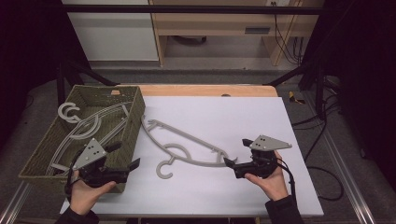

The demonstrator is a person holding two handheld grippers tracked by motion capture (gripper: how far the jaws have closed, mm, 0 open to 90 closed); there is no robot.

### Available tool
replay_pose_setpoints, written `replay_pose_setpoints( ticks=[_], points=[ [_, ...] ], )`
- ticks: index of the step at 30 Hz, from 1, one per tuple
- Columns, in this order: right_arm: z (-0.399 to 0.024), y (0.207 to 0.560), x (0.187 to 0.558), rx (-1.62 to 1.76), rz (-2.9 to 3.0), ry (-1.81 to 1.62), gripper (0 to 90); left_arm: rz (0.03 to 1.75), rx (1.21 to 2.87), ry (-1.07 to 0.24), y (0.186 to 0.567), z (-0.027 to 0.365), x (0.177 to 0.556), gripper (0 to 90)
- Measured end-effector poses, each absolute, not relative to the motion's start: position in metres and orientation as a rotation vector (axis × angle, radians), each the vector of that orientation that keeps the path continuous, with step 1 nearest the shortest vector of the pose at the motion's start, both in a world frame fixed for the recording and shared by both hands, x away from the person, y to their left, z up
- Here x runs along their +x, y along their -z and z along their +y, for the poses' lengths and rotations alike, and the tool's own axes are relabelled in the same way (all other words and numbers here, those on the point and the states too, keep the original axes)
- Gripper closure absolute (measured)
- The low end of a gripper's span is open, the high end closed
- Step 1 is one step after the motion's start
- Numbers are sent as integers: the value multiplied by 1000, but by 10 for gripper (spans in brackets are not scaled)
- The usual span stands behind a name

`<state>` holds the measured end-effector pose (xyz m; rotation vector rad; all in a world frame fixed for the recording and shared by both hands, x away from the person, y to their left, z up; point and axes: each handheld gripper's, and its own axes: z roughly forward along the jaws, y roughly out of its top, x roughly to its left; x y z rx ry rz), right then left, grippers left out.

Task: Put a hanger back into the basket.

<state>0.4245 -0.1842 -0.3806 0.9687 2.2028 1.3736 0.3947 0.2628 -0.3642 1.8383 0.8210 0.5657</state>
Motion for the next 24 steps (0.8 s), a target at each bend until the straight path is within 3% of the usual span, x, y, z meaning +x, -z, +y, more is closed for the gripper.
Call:
replay_pose_setpoints(
  ticks=[24],
  points=[
    [-102, 383, 467, 817, 2620, -1051, 169, 804, 1871, -533, 373, 260, 398, 108]
  ],
)
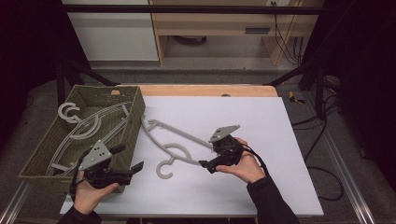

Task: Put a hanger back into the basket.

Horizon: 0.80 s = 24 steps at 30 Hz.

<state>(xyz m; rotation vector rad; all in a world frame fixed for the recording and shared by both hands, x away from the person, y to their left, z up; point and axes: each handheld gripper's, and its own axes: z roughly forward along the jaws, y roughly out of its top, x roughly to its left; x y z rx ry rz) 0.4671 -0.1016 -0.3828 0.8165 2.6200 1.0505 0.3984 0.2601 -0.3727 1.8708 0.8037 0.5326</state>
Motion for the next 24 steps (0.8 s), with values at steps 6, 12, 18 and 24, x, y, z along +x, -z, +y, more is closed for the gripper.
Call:
replay_pose_setpoints(
  ticks=[6, 12, 18, 24],
  points=[
    [-75, 398, 483, 746, 2721, -930, 254, 810, 1857, -539, 370, 264, 398, 105],
    [-64, 416, 495, 765, 2777, -846, 341, 815, 1846, -544, 369, 267, 398, 106],
    [-57, 435, 506, 793, 2814, -782, 464, 816, 1836, -556, 366, 271, 397, 104],
    [-52, 448, 509, 783, 2822, -777, 574, 822, 1829, -561, 365, 274, 397, 103]
  ],
)
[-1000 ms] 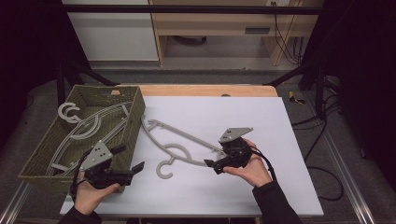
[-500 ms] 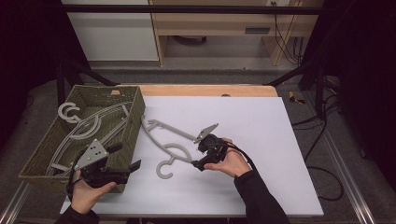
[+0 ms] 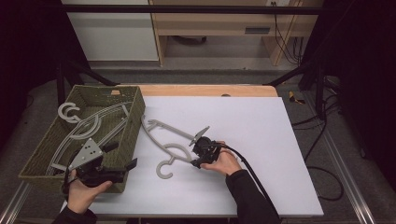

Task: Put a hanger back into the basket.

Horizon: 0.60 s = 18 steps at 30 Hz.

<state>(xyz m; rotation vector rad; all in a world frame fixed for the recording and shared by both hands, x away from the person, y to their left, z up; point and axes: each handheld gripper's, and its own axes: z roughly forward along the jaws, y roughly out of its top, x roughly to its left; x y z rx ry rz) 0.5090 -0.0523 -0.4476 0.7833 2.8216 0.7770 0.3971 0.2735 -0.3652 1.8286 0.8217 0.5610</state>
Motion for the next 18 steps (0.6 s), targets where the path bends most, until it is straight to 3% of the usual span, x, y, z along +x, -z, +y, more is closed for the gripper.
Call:
replay_pose_setpoints(
  ticks=[12, 18],
  points=[
    [-50, 456, 511, 779, 2867, -753, 744, 826, 1825, -560, 365, 275, 397, 104],
    [-47, 456, 507, 745, 2861, -720, 765, 822, 1834, -558, 366, 273, 397, 105]
  ],
)
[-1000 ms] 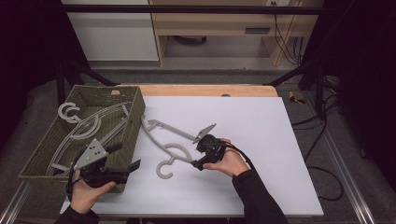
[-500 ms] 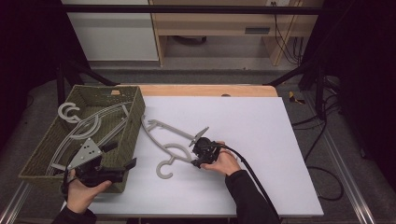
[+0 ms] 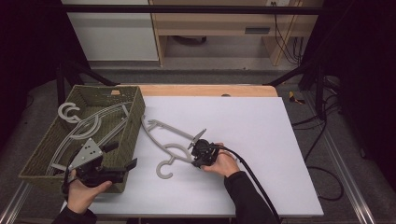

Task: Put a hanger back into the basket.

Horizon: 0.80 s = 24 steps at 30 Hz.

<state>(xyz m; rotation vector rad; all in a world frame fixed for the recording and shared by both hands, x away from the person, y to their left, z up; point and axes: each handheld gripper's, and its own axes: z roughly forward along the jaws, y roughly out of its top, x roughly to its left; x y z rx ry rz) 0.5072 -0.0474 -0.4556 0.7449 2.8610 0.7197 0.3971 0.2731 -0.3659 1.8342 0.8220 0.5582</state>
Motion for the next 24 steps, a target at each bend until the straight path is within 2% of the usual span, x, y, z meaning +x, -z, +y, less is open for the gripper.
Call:
replay_pose_setpoints(
  ticks=[7, 14, 19, 24],
  points=[
    [-49, 455, 502, 726, 2879, -703, 814, 822, 1835, -558, 366, 273, 397, 105],
    [-58, 456, 499, 830, 2893, -751, 812, 820, 1850, -556, 368, 271, 398, 105],
    [-61, 457, 493, 797, 2866, -763, 778, 817, 1852, -555, 368, 271, 398, 104],
    [-62, 458, 488, 807, 2839, -752, 782, 817, 1859, -552, 369, 270, 398, 104]
  ],
)
